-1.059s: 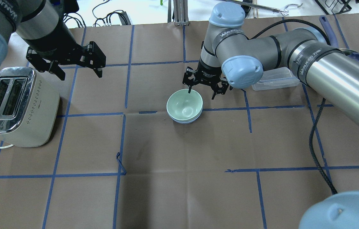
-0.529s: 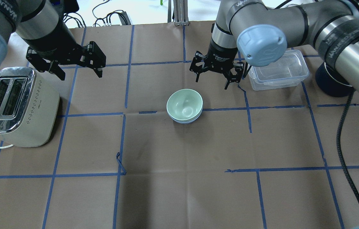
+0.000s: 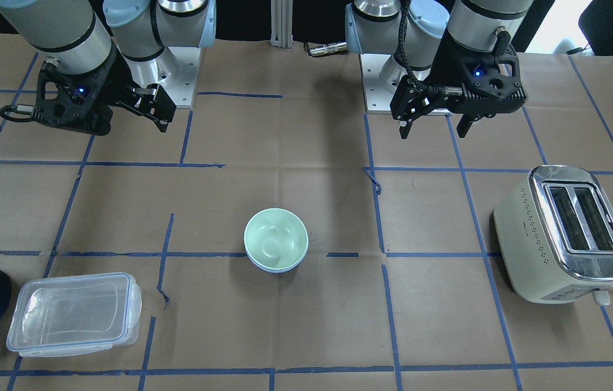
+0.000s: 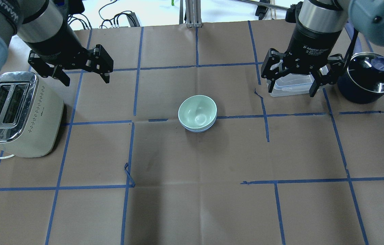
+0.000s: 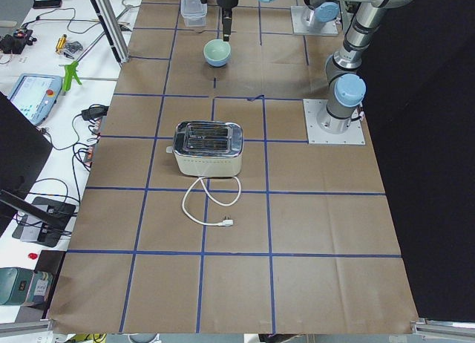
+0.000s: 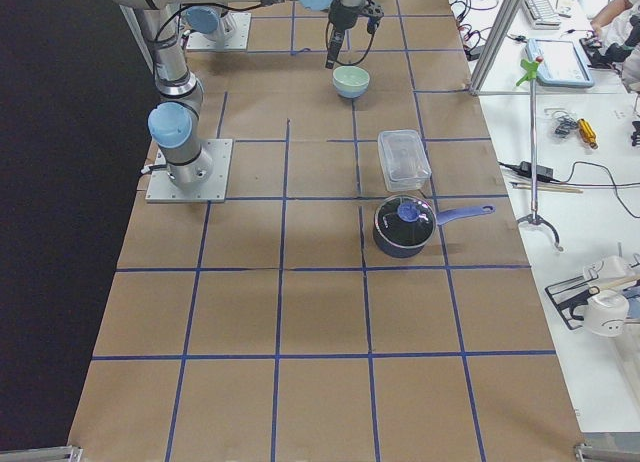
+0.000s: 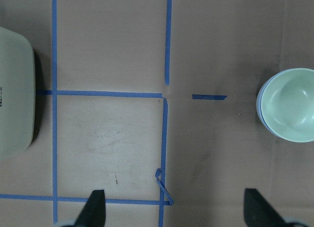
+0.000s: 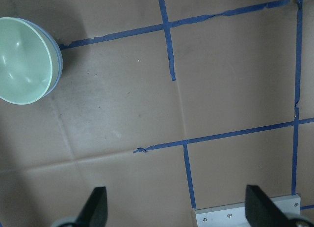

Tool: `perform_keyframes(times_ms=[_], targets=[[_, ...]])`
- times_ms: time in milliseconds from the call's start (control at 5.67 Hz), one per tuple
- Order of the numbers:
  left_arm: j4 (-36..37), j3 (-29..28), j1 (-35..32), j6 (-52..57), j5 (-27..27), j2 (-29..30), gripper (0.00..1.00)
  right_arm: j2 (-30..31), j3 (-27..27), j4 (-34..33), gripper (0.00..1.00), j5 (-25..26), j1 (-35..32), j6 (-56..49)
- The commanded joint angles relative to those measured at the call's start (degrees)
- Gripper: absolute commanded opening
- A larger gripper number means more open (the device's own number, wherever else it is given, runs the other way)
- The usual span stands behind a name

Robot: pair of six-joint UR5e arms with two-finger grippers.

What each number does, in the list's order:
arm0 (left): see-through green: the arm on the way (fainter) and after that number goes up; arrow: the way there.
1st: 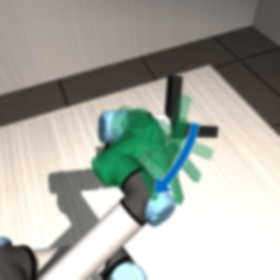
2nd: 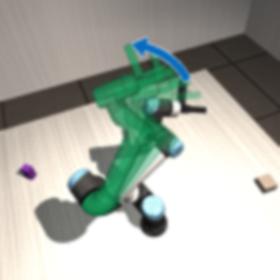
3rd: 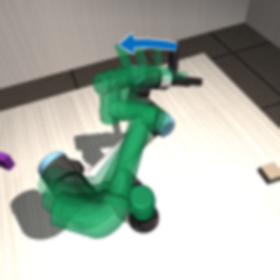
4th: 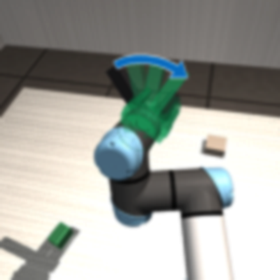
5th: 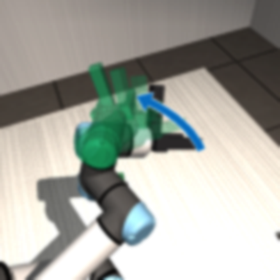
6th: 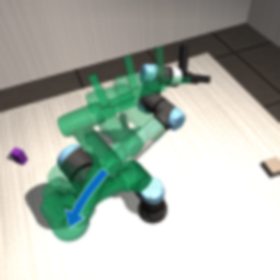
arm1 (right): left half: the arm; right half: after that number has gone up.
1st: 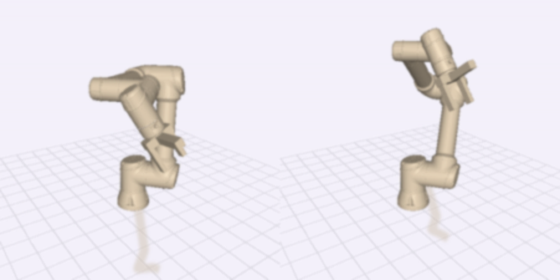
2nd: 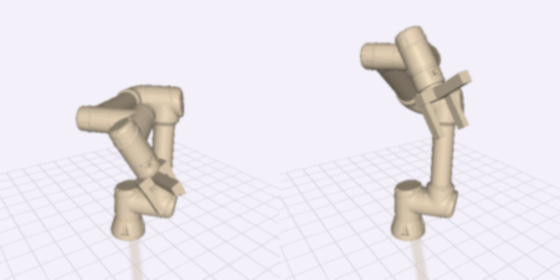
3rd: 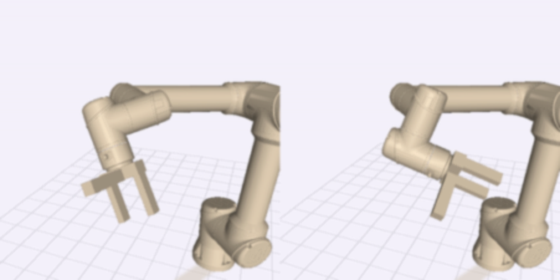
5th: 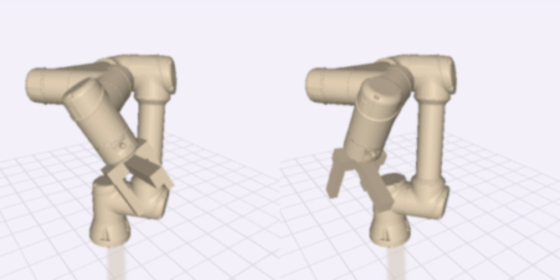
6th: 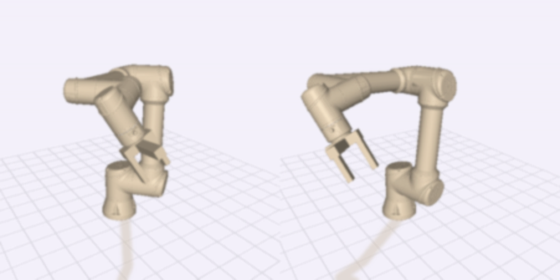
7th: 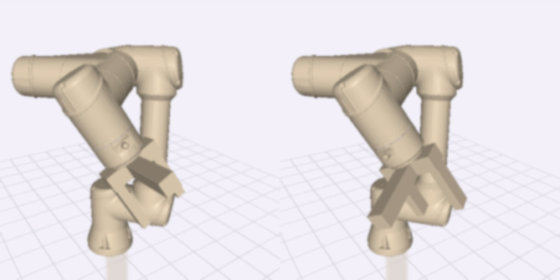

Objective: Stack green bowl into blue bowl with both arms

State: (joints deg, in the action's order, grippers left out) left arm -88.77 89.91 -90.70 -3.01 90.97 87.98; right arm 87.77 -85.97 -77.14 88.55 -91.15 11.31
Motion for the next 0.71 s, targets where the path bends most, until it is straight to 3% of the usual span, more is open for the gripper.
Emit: perform_keyframes(times_ms=[0,529], targets=[[0.0,0.01,0.0,0.02,-0.01,0.0,0.99,0.47,0.11,0.42,1.0,3.09,0.36,-0.67],[0.0,-0.08,0.0,0.02,-0.01,0.0,0.99,0.99,0.37,0.33,1.0,2.41,0.01,-0.59]])
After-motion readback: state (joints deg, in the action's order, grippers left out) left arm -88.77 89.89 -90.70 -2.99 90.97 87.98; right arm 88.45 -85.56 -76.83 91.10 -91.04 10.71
